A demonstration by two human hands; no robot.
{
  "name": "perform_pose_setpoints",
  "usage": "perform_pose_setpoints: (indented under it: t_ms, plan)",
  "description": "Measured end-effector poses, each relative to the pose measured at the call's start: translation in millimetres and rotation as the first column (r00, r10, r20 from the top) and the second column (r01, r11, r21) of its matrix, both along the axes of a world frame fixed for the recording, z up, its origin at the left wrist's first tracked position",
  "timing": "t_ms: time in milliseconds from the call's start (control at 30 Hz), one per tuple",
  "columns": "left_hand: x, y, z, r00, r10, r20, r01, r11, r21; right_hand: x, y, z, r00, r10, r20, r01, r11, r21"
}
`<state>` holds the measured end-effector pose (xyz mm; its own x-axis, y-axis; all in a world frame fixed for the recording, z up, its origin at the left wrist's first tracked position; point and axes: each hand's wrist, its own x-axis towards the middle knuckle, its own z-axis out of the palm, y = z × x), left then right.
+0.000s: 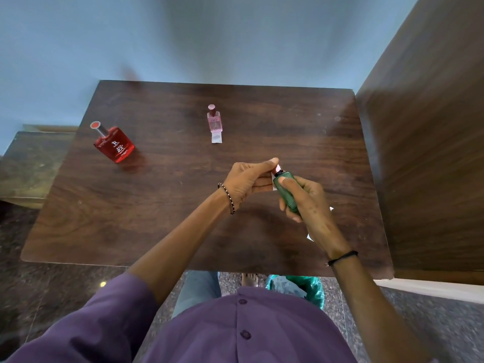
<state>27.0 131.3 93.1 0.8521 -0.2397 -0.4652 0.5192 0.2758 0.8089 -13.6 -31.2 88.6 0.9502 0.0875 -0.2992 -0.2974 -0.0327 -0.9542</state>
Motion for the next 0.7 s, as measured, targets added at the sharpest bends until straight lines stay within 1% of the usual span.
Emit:
perform_pose_setpoints:
  t_ms: [67,200,233,333,400,500,633,700]
  plan:
    - [4,-1,1,1.0,-0.012,-0.011,0.012,1.0,0.006,1,2,-1,1.0,-0.011,0.022,0.012,0.999,-0.042]
    - [9,-4,2,1.0,0.014,-0.017,-0.014,1.0,0.023,8,10,1,0.995,-0.059,0.083,0.076,0.971,-0.226]
    - [10,-4,2,1.0,0.025,-0.016,-0.024,0.999,0.022,9,11,1,0.995,-0.072,0.075,0.088,0.97,-0.228]
    - [14,-4,-1,0.999,0.044,-0.017,-0.044,0.998,0.033,13,17,-2,0.996,-0.093,-0.008,0.092,0.993,-0.077]
    - [18,0,-3,0.999,0.039,-0.014,-0.038,0.997,0.06,16,20,-4,0.996,-0.081,-0.028,0.08,0.996,-0.031]
    - [27,9,-9,0.999,0.033,-0.027,-0.031,0.997,0.07,23,21,-9,0.997,-0.073,-0.037,0.072,0.997,-0.038]
    - [41,23,-20,0.992,0.09,-0.09,-0.081,0.992,0.098,39,23,-14,0.996,-0.074,-0.044,0.072,0.997,-0.033]
    - [46,29,-26,0.989,0.098,-0.115,-0.088,0.992,0.093,49,23,-19,0.997,-0.054,-0.053,0.051,0.997,-0.057]
